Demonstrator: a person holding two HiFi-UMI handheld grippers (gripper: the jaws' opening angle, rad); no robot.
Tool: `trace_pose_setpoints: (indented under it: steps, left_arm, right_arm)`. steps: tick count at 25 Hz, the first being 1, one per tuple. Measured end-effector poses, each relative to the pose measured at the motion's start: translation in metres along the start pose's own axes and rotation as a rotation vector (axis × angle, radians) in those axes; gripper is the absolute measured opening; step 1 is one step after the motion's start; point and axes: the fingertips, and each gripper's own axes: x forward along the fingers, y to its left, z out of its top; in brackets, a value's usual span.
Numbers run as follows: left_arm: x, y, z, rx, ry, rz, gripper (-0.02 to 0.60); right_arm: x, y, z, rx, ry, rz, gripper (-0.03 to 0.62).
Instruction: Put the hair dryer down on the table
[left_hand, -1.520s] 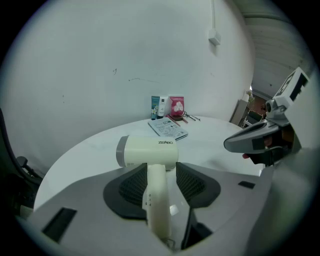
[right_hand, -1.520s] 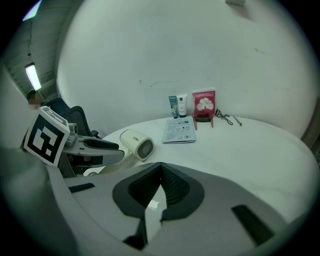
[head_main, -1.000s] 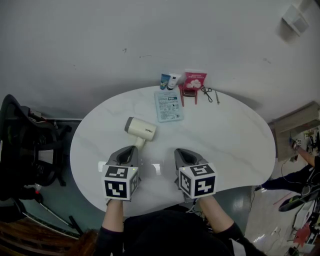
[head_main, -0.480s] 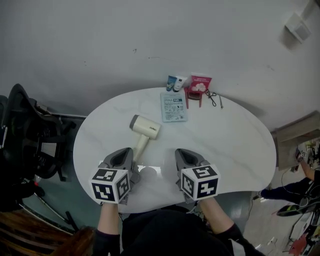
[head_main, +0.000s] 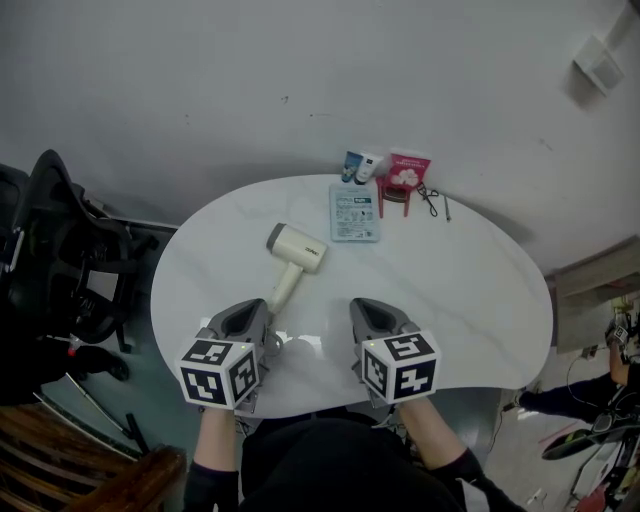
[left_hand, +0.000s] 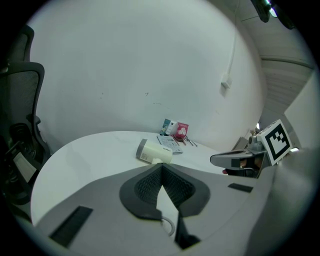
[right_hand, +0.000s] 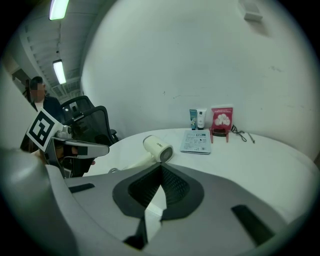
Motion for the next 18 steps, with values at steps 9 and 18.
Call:
trace_pose_setpoints:
  steps: [9,18]
  left_arm:
    - [-0.014,-0.006,-0.005,-0.011,-0.019,0.011,0.009]
    - [-0.024,-0.014,-0.013,-0.016,-0.023,0.02,0.009]
  right_arm:
    - [-0.009,0.005,-0.002,-0.019,-0.012,0.017,0.002]
    - [-0.019,0.007,-0.009,-0.022,-0.021,0.03,0.002]
